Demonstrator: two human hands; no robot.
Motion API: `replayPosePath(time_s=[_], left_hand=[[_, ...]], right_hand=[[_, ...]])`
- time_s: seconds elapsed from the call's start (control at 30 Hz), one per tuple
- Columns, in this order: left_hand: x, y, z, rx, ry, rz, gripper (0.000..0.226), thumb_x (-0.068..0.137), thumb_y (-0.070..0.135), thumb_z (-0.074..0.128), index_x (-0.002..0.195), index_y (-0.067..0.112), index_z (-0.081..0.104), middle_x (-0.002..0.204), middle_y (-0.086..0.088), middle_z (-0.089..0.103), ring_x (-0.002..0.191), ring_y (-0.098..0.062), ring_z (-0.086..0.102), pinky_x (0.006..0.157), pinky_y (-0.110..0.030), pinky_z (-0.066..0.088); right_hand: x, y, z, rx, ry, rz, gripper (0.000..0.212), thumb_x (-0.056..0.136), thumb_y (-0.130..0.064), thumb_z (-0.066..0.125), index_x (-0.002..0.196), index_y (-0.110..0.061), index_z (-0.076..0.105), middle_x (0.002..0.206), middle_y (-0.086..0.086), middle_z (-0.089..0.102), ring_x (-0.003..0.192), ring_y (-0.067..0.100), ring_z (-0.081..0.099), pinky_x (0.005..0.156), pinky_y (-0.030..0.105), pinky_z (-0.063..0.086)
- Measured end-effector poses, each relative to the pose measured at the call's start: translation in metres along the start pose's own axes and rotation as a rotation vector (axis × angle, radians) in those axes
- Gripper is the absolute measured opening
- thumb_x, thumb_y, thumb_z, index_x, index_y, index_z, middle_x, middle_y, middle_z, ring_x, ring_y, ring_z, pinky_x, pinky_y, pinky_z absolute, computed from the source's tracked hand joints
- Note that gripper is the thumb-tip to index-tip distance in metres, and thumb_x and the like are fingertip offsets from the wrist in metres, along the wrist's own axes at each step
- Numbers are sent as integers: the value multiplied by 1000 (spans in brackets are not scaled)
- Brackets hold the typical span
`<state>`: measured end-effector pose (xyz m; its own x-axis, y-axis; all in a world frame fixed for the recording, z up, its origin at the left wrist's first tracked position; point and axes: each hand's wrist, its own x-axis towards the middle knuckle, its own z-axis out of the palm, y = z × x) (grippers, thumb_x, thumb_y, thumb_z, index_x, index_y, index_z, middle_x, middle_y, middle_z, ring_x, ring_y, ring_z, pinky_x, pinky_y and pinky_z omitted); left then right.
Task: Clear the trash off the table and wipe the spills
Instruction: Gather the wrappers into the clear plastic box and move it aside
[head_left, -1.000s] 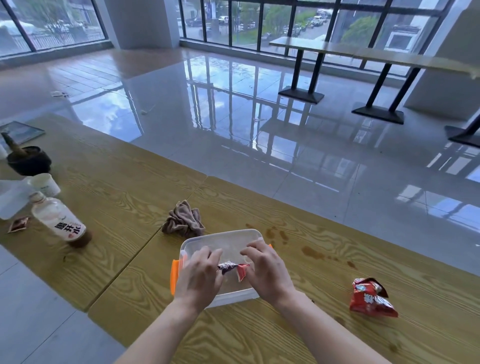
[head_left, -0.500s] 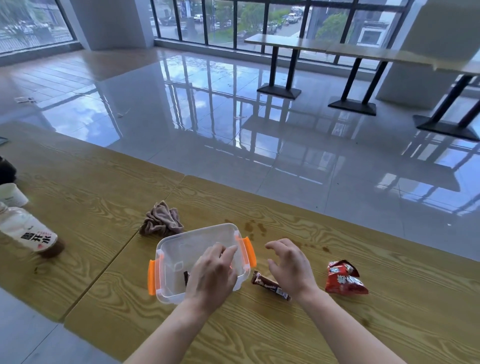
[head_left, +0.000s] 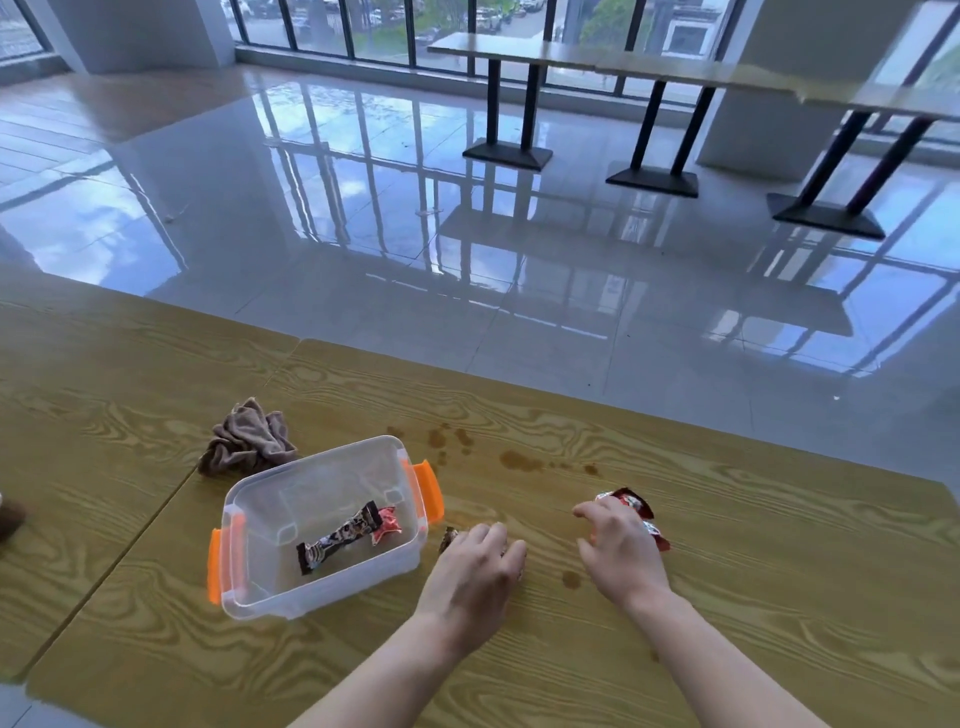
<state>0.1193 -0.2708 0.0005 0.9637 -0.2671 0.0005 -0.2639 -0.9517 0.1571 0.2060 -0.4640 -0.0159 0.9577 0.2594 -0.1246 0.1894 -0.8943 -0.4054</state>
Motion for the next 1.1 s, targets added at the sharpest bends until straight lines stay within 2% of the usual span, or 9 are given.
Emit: replayPosePath(time_s=[0.17, 0.3, 0.37, 0.47, 0.63, 0.8, 0.93, 1.0, 1.1], left_hand=[[27, 9, 13, 62, -116, -39, 23, 86, 10, 42, 107, 15, 50, 108, -11, 51, 100, -32, 49, 82, -41, 42], [37, 6, 23, 115, -192, -77, 24, 90, 9, 40, 110, 14, 51, 114, -12, 51, 106, -32, 48, 87, -43, 41], [41, 2, 30, 134, -218, -84, 26, 90, 8, 38, 111, 14, 53, 116, -12, 52, 107, -32, 49, 87, -43, 41], [44, -5, 39, 167, -256, -92, 28, 91, 5, 41, 111, 16, 56, 115, -9, 55, 108, -32, 50, 86, -43, 42], [43, -14, 48, 154, -274, -78, 27, 93, 4, 40, 111, 17, 56, 110, -9, 58, 104, -33, 54, 83, -42, 42], [43, -16, 47, 111, -240, -64, 23, 96, 10, 40, 111, 17, 55, 107, -8, 58, 100, -32, 55, 79, -41, 40], [41, -11, 40, 86, -200, -50, 22, 93, 9, 47, 111, 18, 54, 104, -6, 58, 96, -30, 55, 76, -39, 39], [38, -7, 32, 79, -187, -46, 21, 90, 8, 52, 106, 20, 56, 96, -4, 60, 88, -28, 57, 71, -38, 41], [37, -4, 18, 85, -170, 30, 19, 78, 13, 65, 93, 24, 62, 77, 2, 60, 70, -21, 59, 57, -33, 44]], right_hand=[[14, 34, -17, -64, 18, 82, 38, 88, -19, 58, 125, -28, 62, 128, -3, 54, 119, 23, 42, 93, 35, 47], [24, 41, -16, -141, -75, 127, 58, 85, -37, 65, 139, -40, 45, 147, -4, 35, 131, 24, 31, 103, 35, 42], [30, 43, -13, -159, -133, 161, 66, 84, -48, 67, 142, -47, 36, 152, -4, 27, 133, 26, 29, 104, 37, 43], [38, 46, -5, -185, -197, 185, 71, 84, -53, 65, 144, -51, 28, 155, -3, 20, 131, 29, 30, 101, 40, 45], [44, 50, 5, -189, -229, 184, 70, 85, -51, 67, 143, -51, 28, 154, -1, 16, 128, 30, 32, 101, 41, 45], [50, 51, 6, -142, -197, 157, 48, 84, -30, 69, 126, -47, 50, 147, 0, 21, 117, 29, 34, 99, 39, 45], [52, 52, 5, -132, -191, 147, 47, 83, -24, 67, 123, -45, 53, 144, 1, 30, 114, 29, 34, 101, 37, 42], [51, 52, 5, -133, -227, 150, 54, 80, -21, 69, 125, -46, 50, 143, 1, 31, 116, 29, 34, 100, 37, 43], [47, 49, 6, -92, -210, 164, 56, 80, -16, 67, 124, -46, 50, 136, 0, 37, 109, 25, 39, 90, 35, 47]])
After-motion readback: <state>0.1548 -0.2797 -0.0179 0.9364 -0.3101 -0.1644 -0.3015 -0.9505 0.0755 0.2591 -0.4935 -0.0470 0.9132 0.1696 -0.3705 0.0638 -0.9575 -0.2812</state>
